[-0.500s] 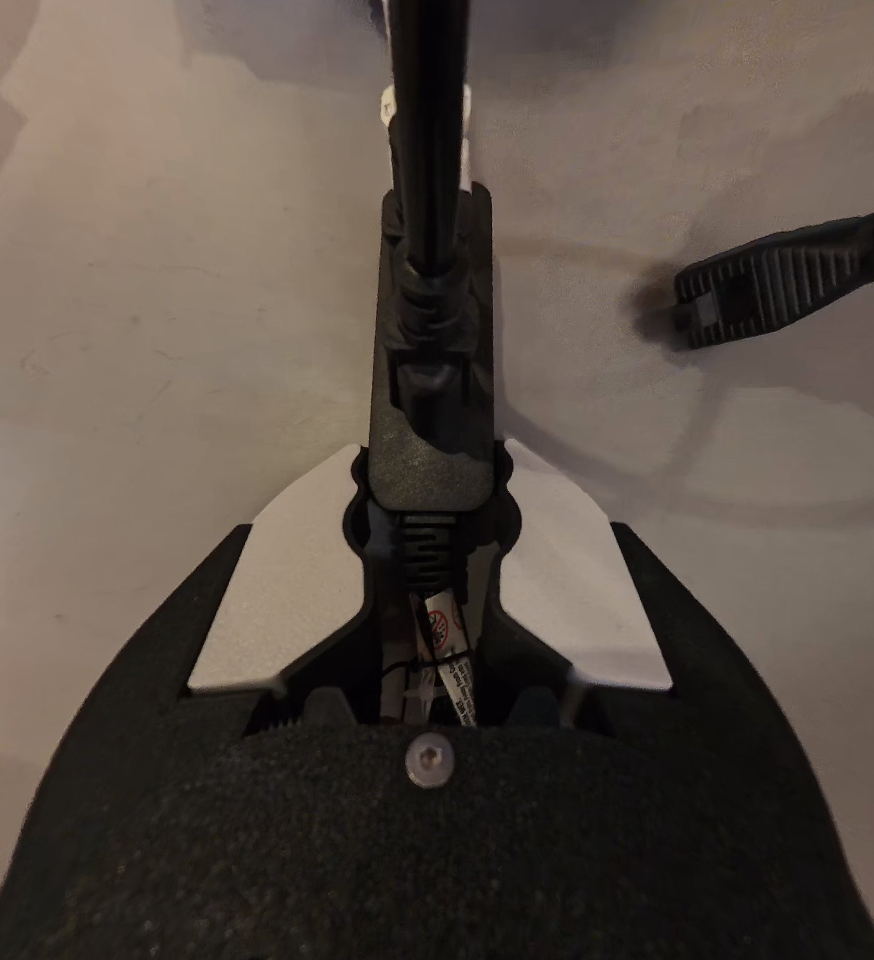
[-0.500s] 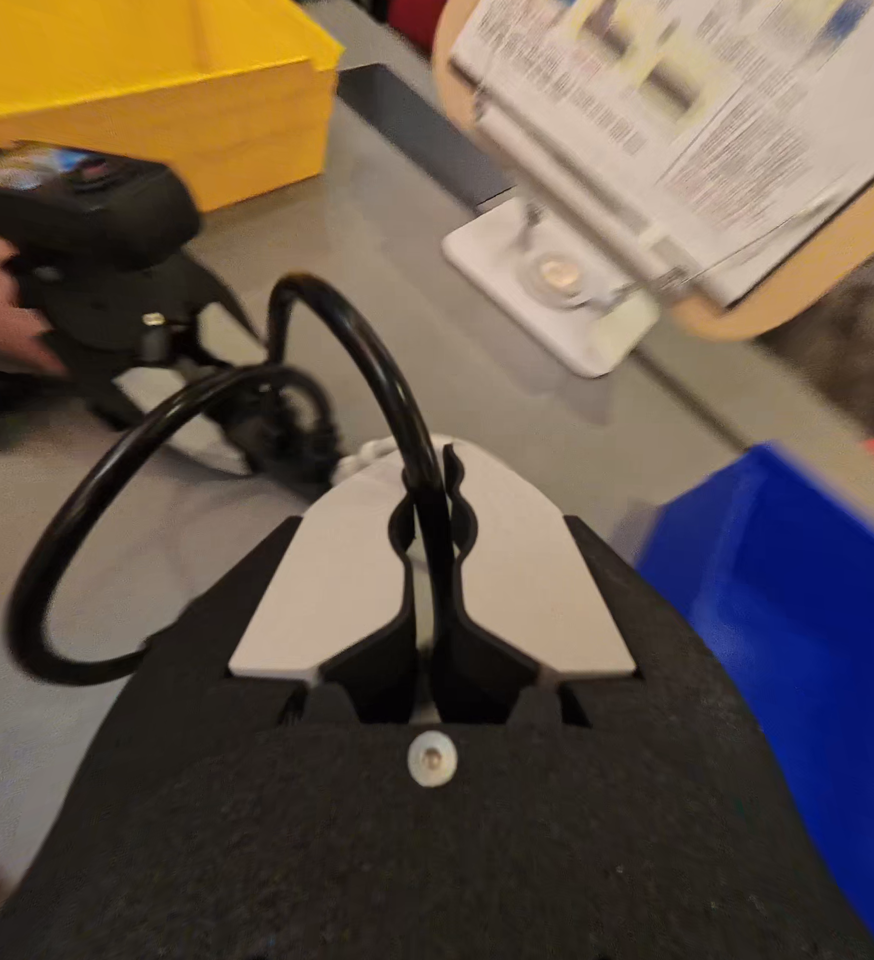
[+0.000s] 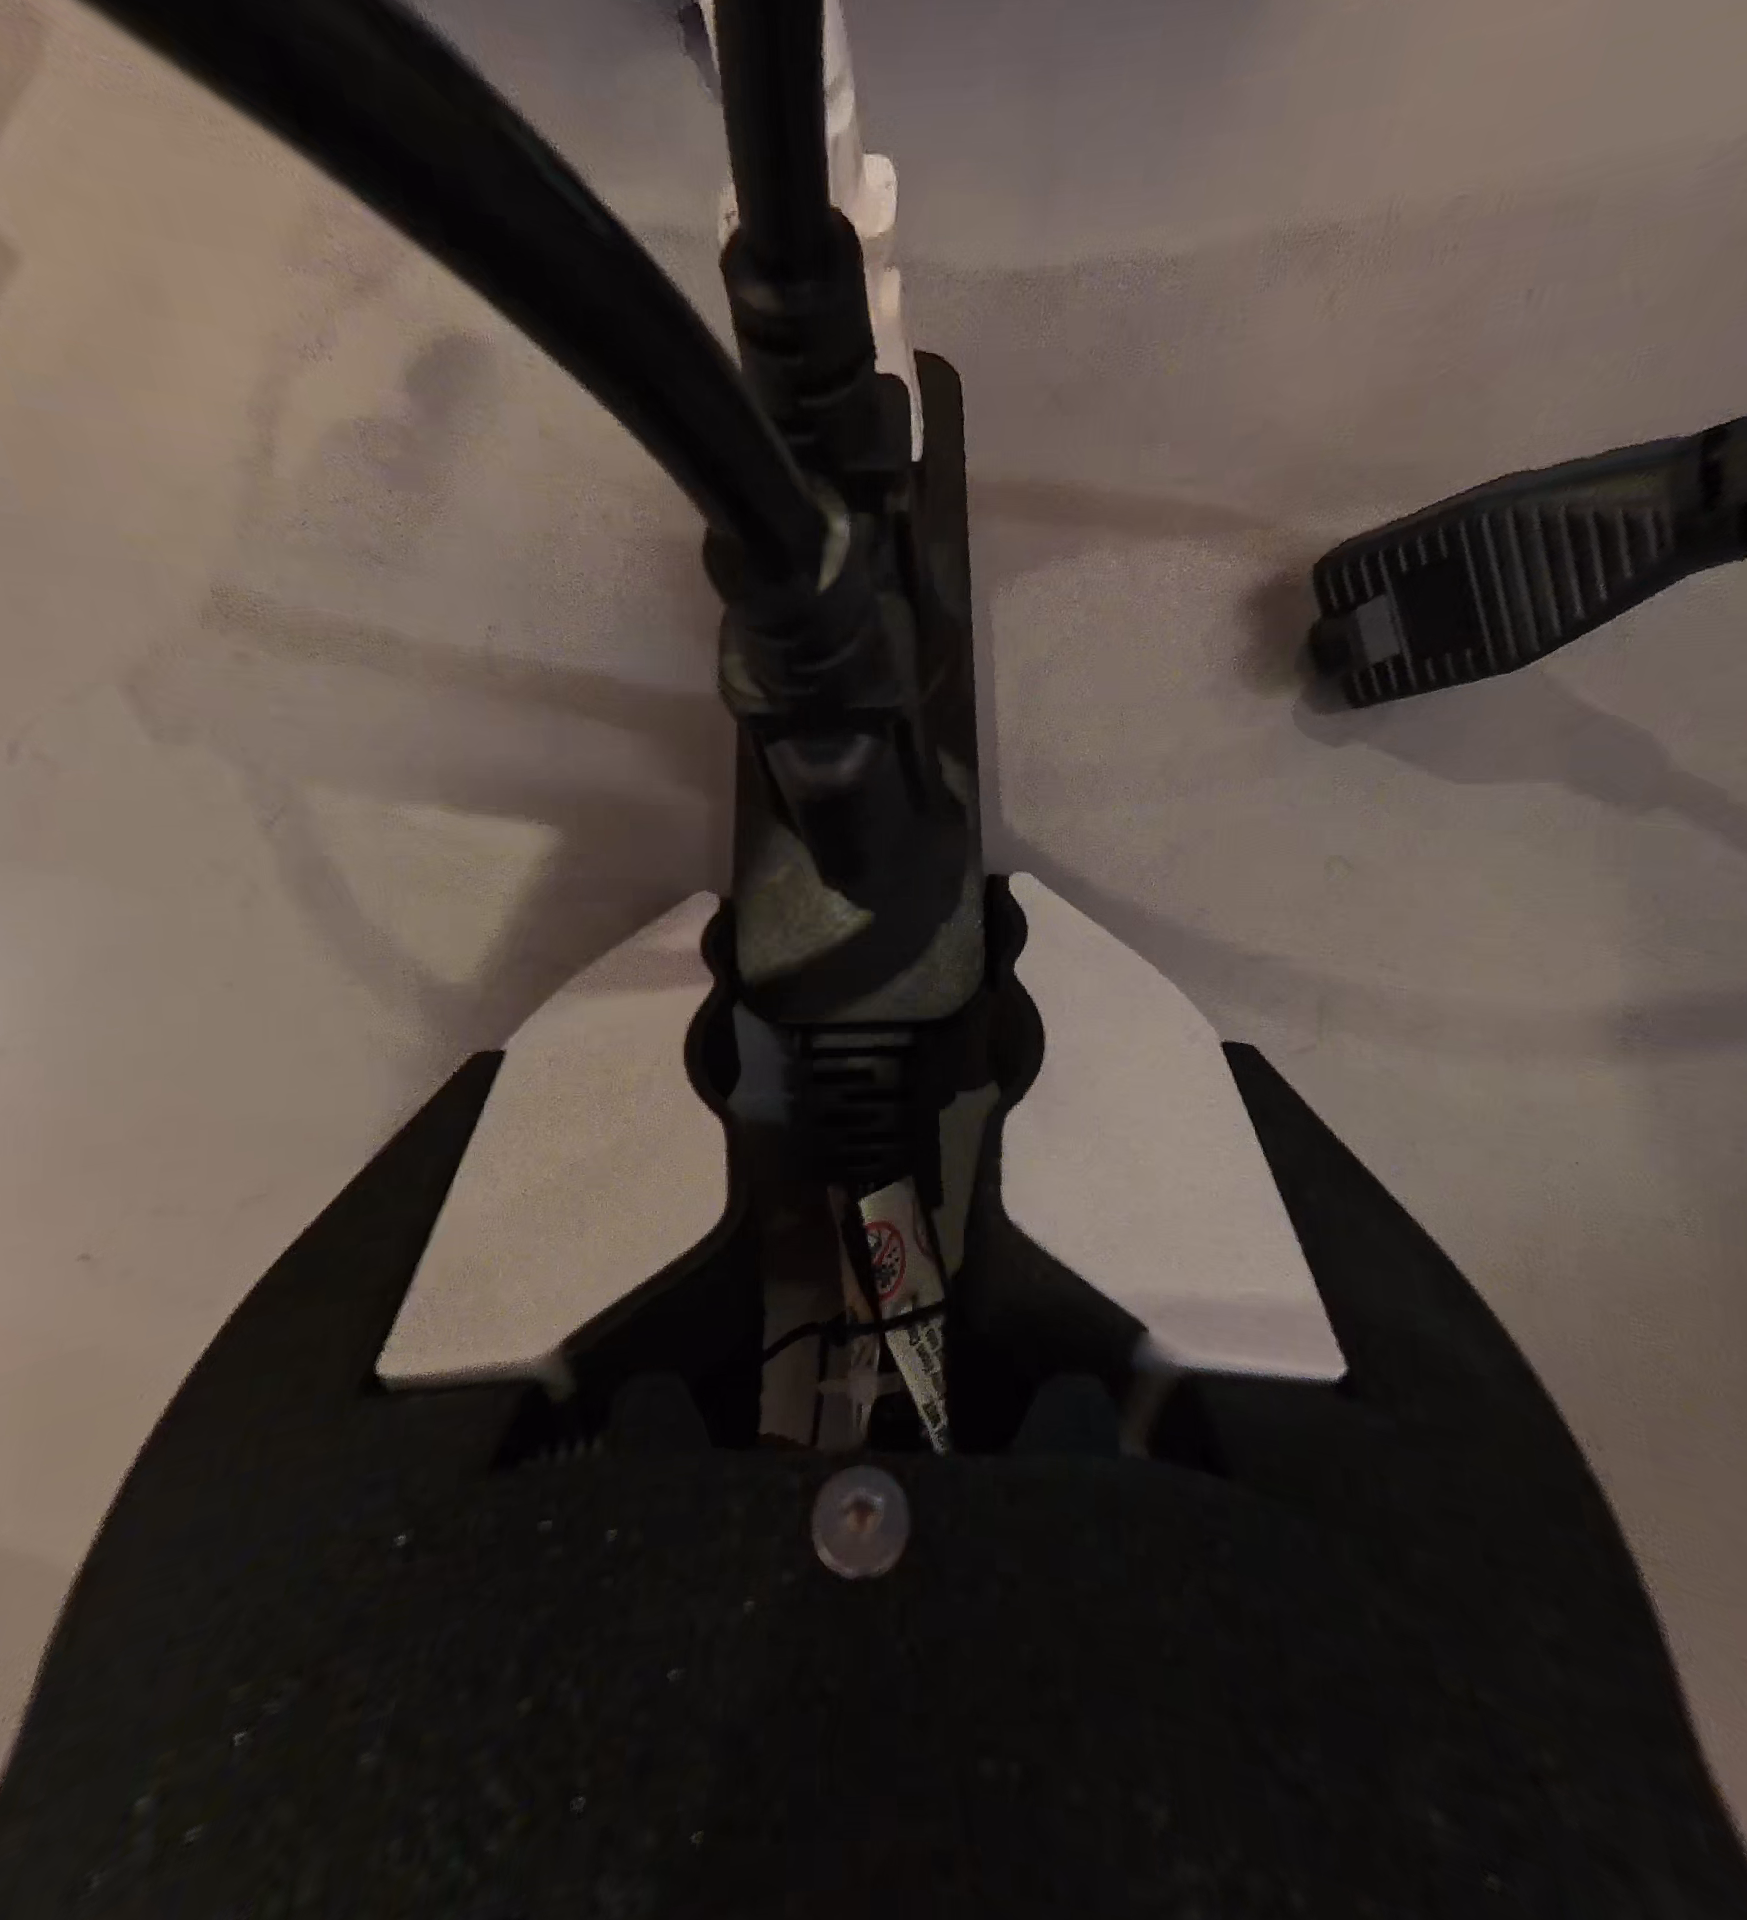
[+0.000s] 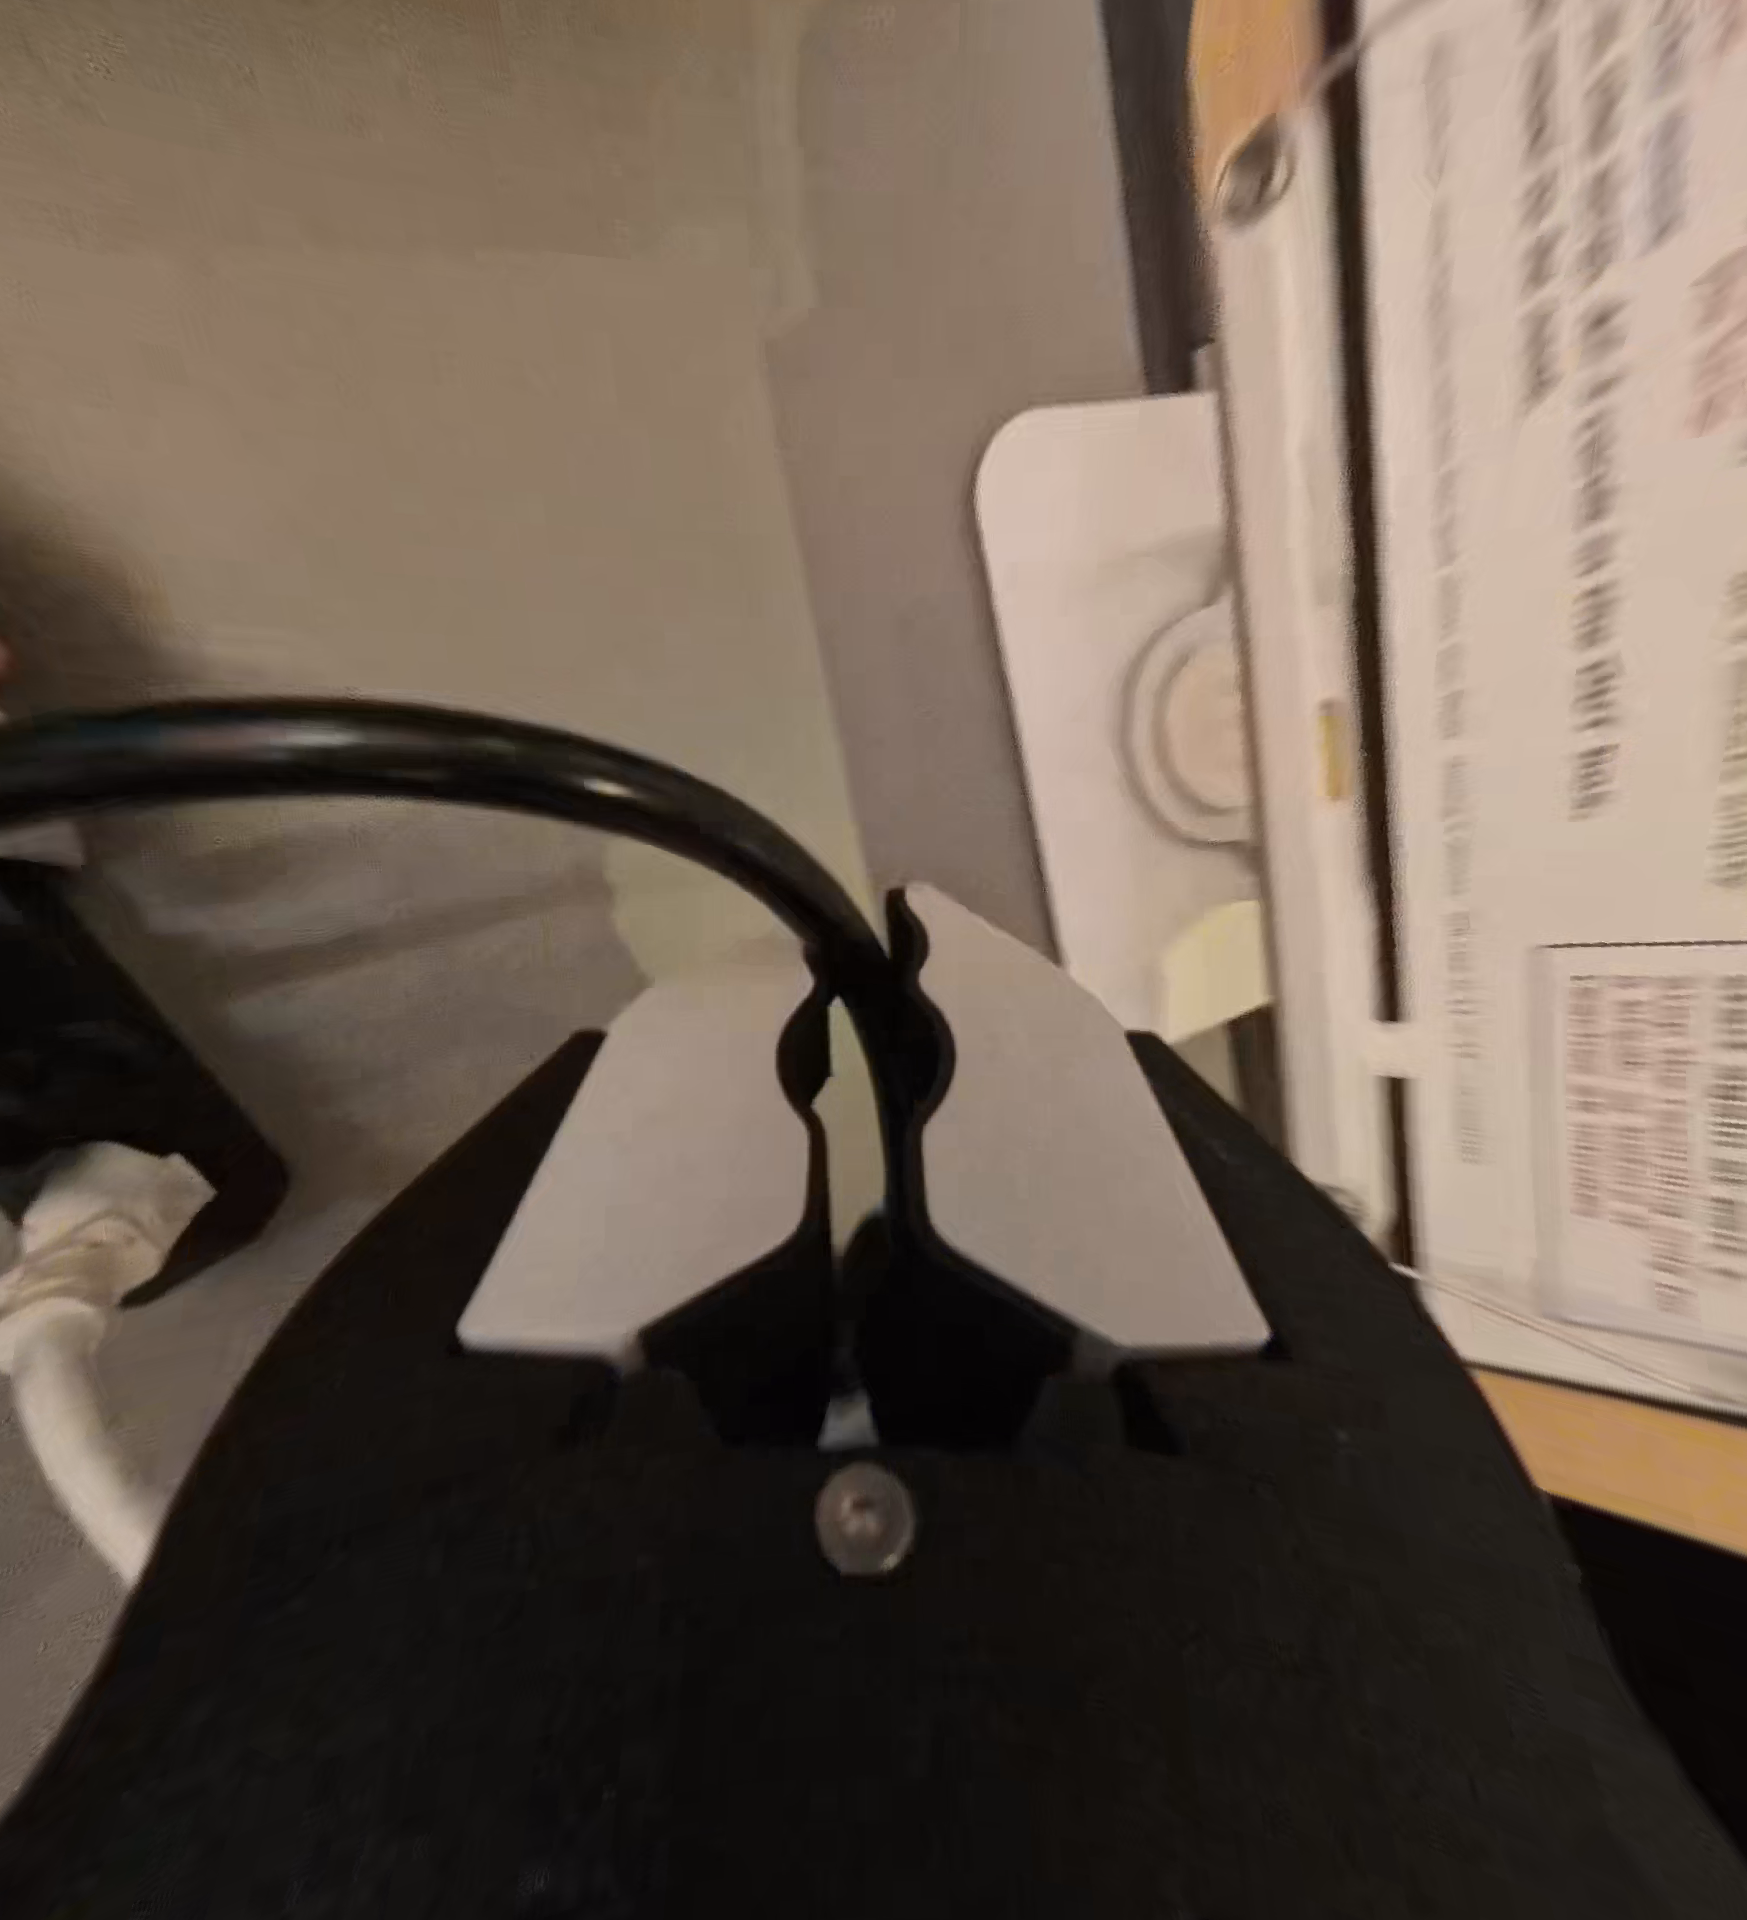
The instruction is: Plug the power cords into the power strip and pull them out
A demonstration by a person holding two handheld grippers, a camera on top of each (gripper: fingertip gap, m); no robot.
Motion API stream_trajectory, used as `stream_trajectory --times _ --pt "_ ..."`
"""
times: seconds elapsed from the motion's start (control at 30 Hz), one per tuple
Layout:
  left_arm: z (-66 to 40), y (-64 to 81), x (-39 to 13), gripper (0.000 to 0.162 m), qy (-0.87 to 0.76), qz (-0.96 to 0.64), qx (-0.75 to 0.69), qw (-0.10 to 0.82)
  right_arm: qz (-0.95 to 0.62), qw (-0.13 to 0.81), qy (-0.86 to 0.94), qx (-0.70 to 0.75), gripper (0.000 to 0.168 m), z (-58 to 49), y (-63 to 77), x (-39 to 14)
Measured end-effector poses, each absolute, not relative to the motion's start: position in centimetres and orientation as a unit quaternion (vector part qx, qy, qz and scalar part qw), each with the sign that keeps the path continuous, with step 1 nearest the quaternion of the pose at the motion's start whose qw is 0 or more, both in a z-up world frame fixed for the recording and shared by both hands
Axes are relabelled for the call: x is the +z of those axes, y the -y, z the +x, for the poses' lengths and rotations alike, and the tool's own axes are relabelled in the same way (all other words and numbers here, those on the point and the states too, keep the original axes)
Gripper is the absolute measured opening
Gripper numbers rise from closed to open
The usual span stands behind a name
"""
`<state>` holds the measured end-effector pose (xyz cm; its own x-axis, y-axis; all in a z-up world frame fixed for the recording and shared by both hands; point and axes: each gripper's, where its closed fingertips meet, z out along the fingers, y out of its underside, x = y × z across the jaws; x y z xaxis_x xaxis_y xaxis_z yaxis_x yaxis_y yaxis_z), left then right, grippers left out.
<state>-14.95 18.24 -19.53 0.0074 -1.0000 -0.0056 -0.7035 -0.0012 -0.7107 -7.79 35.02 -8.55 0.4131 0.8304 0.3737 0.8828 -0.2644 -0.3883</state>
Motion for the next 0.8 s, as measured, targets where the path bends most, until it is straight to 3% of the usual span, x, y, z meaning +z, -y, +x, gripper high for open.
stream_trajectory --times 0.13,0.3,0.37,0.47,0.5,0.6,0.63,0.67,0.8 --pt "-15.0 -18.3 -19.5 0.045 -0.650 -0.655 -0.269 0.275 -0.835 0.276 0.463 0.115 0.016 -8.7 -34.7 -13.4" --pt "-15.0 -18.6 -19.6 0.045 -0.641 -0.665 -0.267 0.276 -0.825 0.264 0.474 0.157 0.030 -9.0 -32.8 -12.6" --pt "-15.0 -18.7 -19.6 0.045 -0.639 -0.667 -0.267 0.276 -0.832 0.214 0.487 0.159 0.048 -7.8 -31.3 -11.9" --pt "-15.0 -18.8 -19.6 0.045 -0.639 -0.667 -0.267 0.276 -0.845 0.042 0.522 0.107 0.063 -3.5 -27.0 -12.0" --pt "-15.0 -18.8 -19.6 0.045 -0.638 -0.667 -0.267 0.276 -0.842 -0.005 0.532 0.086 0.065 -2.2 -25.5 -11.8" --pt "-15.0 -18.8 -19.6 0.045 -0.641 -0.665 -0.268 0.274 -0.834 -0.042 0.547 0.064 0.043 -0.9 -23.3 -9.7" --pt "-15.0 -18.8 -19.6 0.045 -0.642 -0.664 -0.268 0.274 -0.829 -0.044 0.553 0.072 0.044 -1.0 -22.6 -8.7" --pt "-15.0 -18.8 -19.6 0.045 -0.642 -0.664 -0.268 0.274 -0.822 -0.047 0.563 0.072 0.064 -1.0 -22.2 -7.5" --pt "-15.0 -18.8 -19.6 0.045 -0.642 -0.664 -0.268 0.274 -0.816 0.001 0.571 0.095 0.061 -2.3 -22.0 -2.5"
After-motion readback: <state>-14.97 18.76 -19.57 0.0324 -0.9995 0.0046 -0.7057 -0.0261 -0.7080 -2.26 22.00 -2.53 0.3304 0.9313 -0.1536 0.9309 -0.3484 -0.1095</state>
